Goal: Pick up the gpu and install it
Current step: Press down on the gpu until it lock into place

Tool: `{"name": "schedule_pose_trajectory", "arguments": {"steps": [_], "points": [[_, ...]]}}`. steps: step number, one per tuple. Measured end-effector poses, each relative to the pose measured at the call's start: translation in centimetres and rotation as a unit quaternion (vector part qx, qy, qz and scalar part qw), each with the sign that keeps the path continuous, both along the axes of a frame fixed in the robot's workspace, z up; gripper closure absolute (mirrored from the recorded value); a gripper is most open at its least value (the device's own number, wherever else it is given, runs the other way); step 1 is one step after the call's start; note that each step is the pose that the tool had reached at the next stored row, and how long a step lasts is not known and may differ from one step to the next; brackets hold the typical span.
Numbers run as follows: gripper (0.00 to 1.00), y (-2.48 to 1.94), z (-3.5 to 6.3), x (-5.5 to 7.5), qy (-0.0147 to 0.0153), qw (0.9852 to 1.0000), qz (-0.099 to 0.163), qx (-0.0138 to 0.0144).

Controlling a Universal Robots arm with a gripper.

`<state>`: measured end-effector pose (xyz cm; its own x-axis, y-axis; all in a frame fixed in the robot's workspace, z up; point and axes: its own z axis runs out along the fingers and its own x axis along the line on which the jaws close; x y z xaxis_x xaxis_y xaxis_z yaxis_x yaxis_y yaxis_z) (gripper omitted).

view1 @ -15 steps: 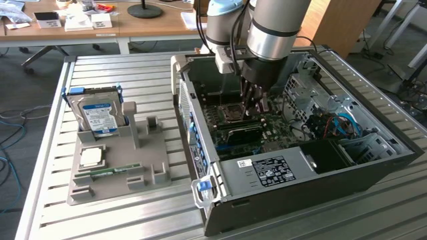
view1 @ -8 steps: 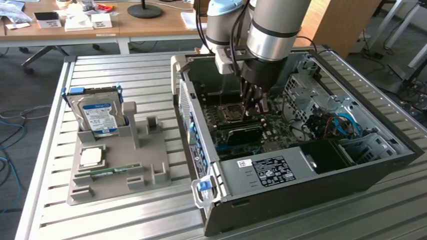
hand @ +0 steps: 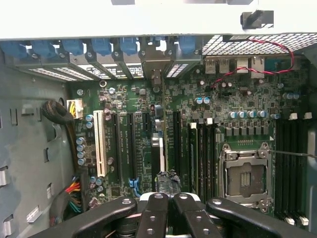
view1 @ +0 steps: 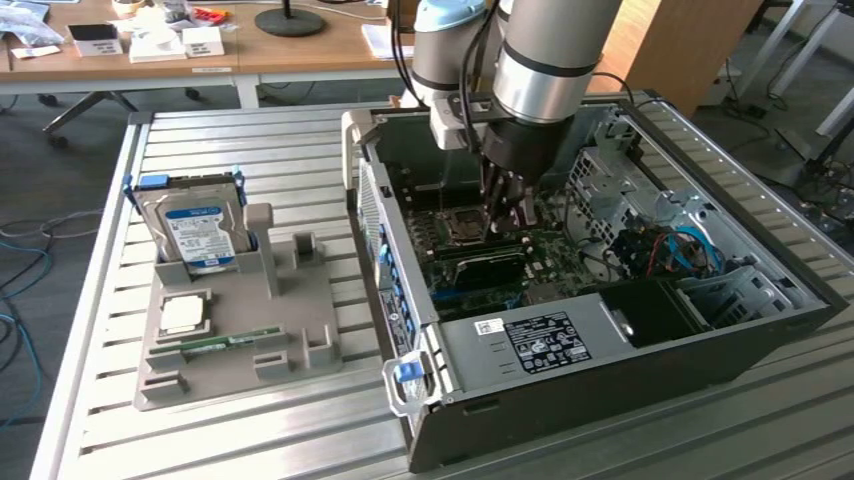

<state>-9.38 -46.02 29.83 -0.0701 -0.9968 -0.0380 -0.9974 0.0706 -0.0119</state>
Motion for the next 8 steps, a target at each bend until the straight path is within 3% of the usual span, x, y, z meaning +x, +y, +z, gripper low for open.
{"name": "schedule_pose_trajectory", "arguments": {"steps": [8], "points": [[0.89, 0.00, -0.15, 0.00, -0.0001, 1.0000, 0.000, 0.0002]]}}
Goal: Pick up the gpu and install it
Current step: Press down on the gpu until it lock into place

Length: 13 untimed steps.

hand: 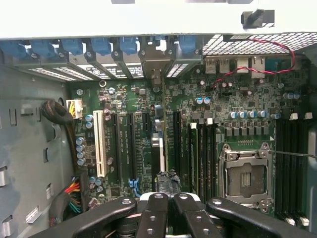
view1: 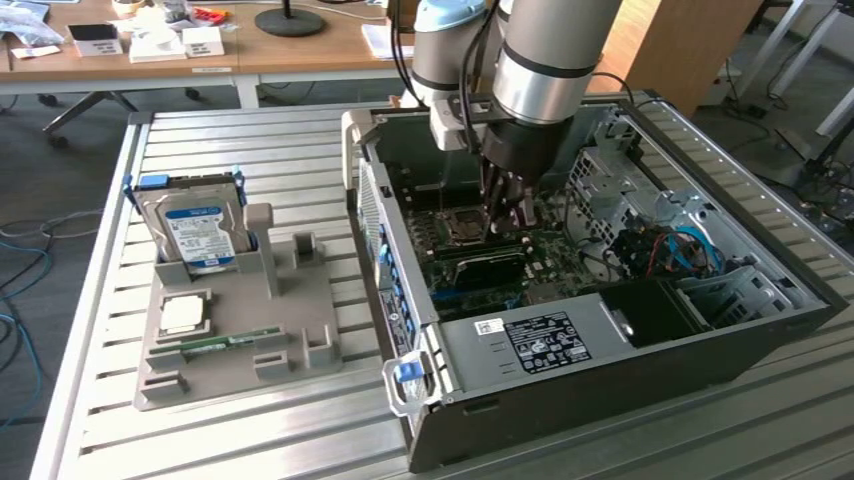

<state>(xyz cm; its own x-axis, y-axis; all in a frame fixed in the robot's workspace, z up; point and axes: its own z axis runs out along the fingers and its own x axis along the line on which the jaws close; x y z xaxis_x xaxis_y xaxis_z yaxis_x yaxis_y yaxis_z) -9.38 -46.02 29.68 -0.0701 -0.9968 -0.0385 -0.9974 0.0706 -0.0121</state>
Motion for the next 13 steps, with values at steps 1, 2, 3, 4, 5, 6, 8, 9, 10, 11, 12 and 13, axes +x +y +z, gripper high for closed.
{"name": "schedule_pose_trajectory", "arguments": {"steps": [1, 2, 3, 4, 5, 6, 8, 9, 10, 11, 12, 13], "points": [[0.89, 0.00, -0.06, 0.00, 0.0001, 1.0000, 0.000, -0.0002], [0.89, 0.00, -0.14, 0.00, 0.0001, 1.0000, 0.000, -0.0001], [0.89, 0.00, -0.21, 0.00, 0.0001, 1.0000, 0.000, -0.0002], [0.89, 0.00, -0.28, 0.00, 0.0001, 1.0000, 0.000, -0.0001], [0.89, 0.00, -0.29, 0.00, 0.0001, 1.0000, 0.000, -0.0002], [0.89, 0.00, -0.29, -0.01, 0.0001, 1.0000, 0.000, -0.0002], [0.89, 0.00, -0.29, -0.01, 0.0001, 1.0000, 0.000, -0.0002], [0.89, 0.00, -0.30, -0.03, 0.0001, 1.0000, 0.000, -0.0002], [0.89, 0.01, -0.30, -0.09, 0.0000, 1.0000, 0.000, -0.0001], [0.89, 0.02, -0.31, -0.17, 0.0000, 1.0000, 0.000, -0.0001], [0.89, 0.03, -0.31, -0.28, 0.0000, 1.0000, 0.000, -0.0001], [0.89, 0.05, -0.31, -0.40, -0.0001, 1.0000, 0.000, -0.0001]]}}
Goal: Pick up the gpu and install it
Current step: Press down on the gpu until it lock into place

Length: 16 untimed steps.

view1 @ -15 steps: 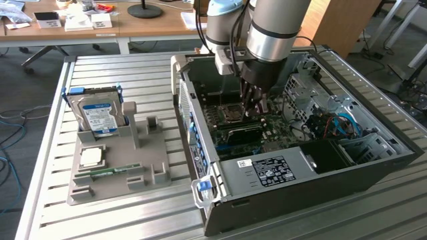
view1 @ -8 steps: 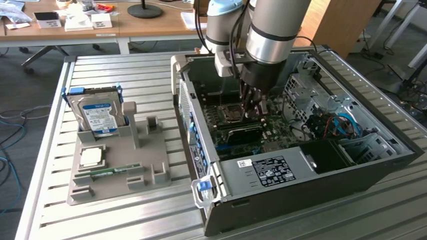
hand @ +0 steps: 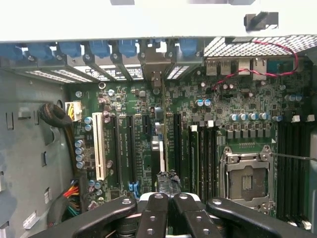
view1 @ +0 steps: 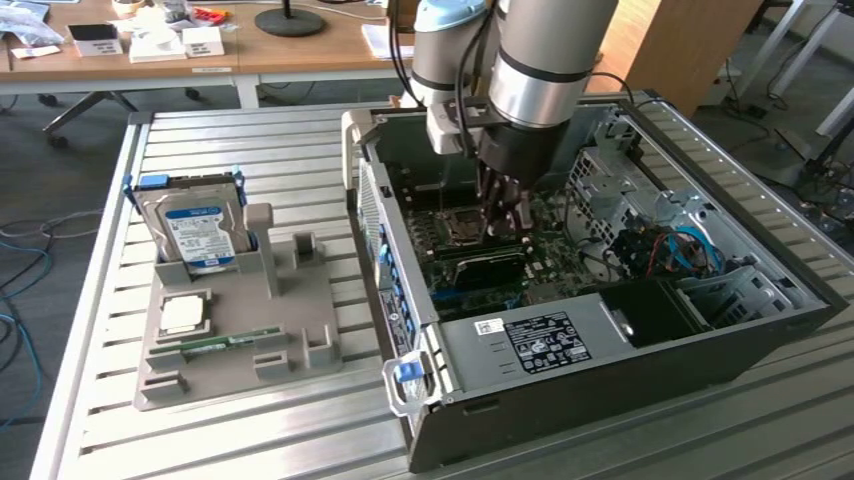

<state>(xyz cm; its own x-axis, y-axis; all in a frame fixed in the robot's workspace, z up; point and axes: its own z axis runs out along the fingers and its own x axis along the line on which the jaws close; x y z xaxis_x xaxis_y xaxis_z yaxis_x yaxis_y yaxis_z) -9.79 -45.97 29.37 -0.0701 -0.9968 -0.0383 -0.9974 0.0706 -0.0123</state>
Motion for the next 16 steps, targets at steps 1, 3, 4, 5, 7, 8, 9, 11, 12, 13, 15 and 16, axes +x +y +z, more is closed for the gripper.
{"name": "schedule_pose_trajectory", "arguments": {"steps": [1, 3, 4, 5, 7, 8, 9, 11, 12, 13, 15, 16], "points": [[0.89, 0.02, -0.01, -0.1, 0.0000, 1.0000, 0.000, -0.0001], [0.89, 0.04, -0.09, -0.1, 0.0000, 1.0000, 0.000, -0.0004], [0.89, 0.04, -0.19, -0.1, -0.0001, 1.0000, 0.000, -0.0003], [0.89, 0.04, -0.31, -0.1, -0.0001, 1.0000, 0.000, -0.0003], [0.89, 0.05, -0.51, -0.1, -0.0001, 1.0000, 0.000, -0.0003], [0.89, 0.05, -0.58, -0.1, -0.0001, 1.0000, 0.000, -0.0004], [0.89, 0.05, -0.68, -0.1, -0.0001, 1.0000, 0.000, -0.0004], [0.89, 0.05, -0.88, -0.1, -0.0001, 1.0000, 0.000, -0.0004], [0.89, 0.05, -0.96, -0.1, -0.0001, 1.0000, 0.000, -0.0003], [0.89, 0.05, -1.06, -0.1, -0.0001, 1.0000, 0.000, -0.0004], [0.89, 0.05, -1.25, -0.1, -0.0001, 1.0000, 0.000, -0.0004], [0.89, 0.05, -1.35, -0.1, -0.0001, 1.0000, 0.000, -0.0004]]}}
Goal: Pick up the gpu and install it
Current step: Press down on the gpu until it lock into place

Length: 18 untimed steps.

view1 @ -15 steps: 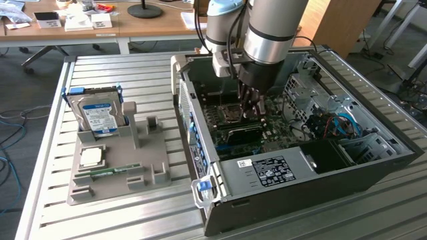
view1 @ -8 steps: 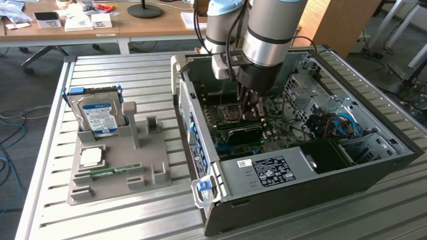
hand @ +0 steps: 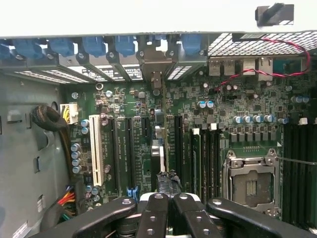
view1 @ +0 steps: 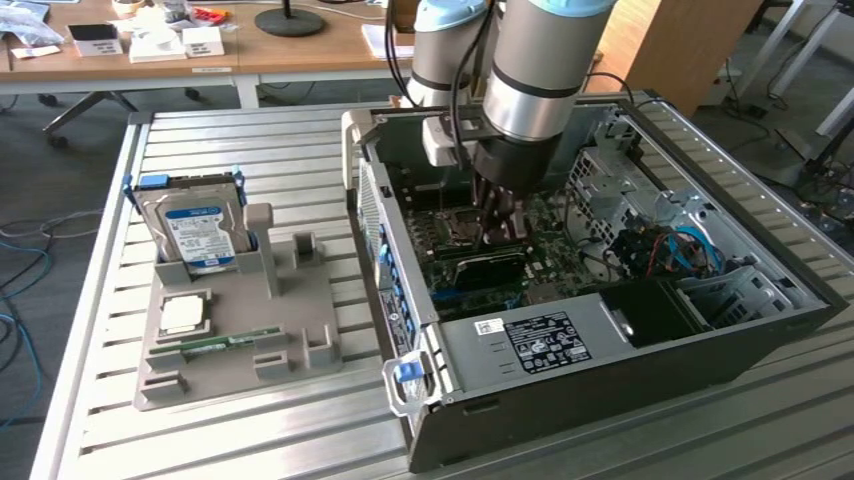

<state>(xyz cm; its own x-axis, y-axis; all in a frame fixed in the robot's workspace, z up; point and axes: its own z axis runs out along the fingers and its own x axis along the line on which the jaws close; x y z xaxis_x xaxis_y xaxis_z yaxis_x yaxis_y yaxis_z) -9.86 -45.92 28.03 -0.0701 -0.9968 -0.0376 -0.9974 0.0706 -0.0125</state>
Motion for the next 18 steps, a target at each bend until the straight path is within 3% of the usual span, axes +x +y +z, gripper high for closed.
{"name": "schedule_pose_trajectory", "arguments": {"steps": [18], "points": [[0.89, 0.21, -0.76, -0.27, 0.0000, 1.0000, 0.000, 0.0000]]}}
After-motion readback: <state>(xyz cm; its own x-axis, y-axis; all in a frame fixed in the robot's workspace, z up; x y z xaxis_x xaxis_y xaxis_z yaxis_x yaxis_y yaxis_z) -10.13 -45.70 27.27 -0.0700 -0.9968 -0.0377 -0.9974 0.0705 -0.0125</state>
